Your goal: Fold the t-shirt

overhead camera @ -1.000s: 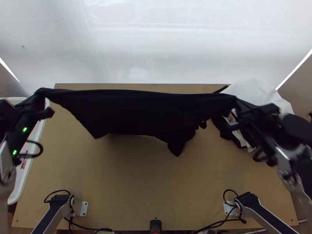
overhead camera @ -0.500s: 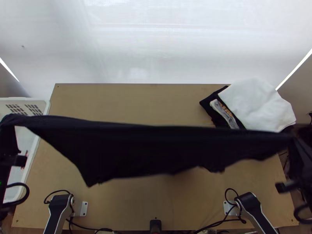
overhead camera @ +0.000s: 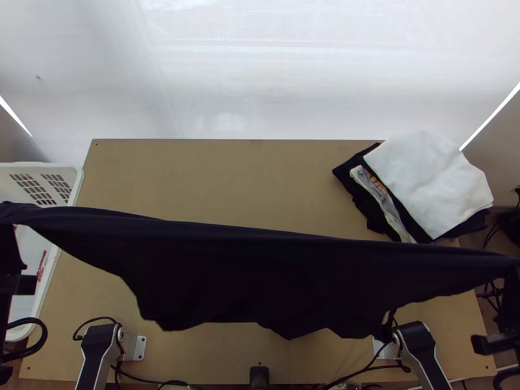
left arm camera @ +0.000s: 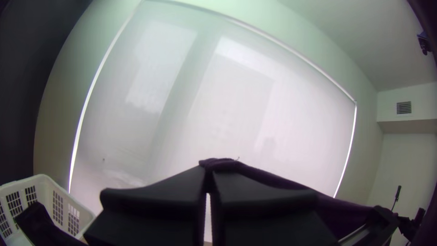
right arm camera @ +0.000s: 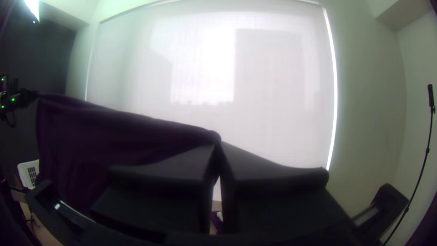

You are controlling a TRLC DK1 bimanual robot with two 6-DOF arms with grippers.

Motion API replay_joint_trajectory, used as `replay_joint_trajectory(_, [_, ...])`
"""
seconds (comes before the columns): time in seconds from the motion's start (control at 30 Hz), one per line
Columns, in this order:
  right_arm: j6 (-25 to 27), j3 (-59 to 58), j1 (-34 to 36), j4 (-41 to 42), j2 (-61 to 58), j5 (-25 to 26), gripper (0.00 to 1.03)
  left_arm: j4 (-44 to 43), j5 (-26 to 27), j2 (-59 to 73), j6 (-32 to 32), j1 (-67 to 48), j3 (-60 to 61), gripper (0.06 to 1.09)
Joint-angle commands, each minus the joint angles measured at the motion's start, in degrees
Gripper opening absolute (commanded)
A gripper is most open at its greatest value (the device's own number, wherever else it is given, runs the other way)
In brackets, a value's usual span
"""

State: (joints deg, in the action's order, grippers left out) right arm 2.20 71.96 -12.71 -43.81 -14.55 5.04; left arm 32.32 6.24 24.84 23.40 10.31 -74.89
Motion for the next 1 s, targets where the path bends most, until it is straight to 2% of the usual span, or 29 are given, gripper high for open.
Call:
replay_joint_trajectory(0.0, [-5.3, -3.5, 0.0, -1.6, -1.5, -0.5, 0.03, 9.4, 1.0, 2.0, 0.2, -1.6, 0.4, 0.09])
replay_joint_trajectory(0.1, [-8.9, -3.5, -1.4, -2.9, -2.6, -0.6, 0.03, 12.1, 1.5, 1.9, 0.0, -4.0, 2.0, 0.09])
replay_joint_trajectory(0.33, [-9.1, 0.5, -1.4, 0.0, -4.8, -1.0, 0.03, 7.3, 1.9, -0.2, 0.4, -5.5, 1.8, 0.09])
replay_joint_trajectory(0.6, [-8.9, 8.3, -1.2, -13.1, -2.8, -3.4, 0.03, 12.7, 4.4, -5.9, 1.7, -5.6, -1.1, 0.09])
replay_joint_trajectory(0.97, [-8.2, 21.0, -0.3, -24.1, -4.1, -3.9, 0.03, 16.3, 5.9, -9.5, 1.9, -0.9, -4.3, 0.09])
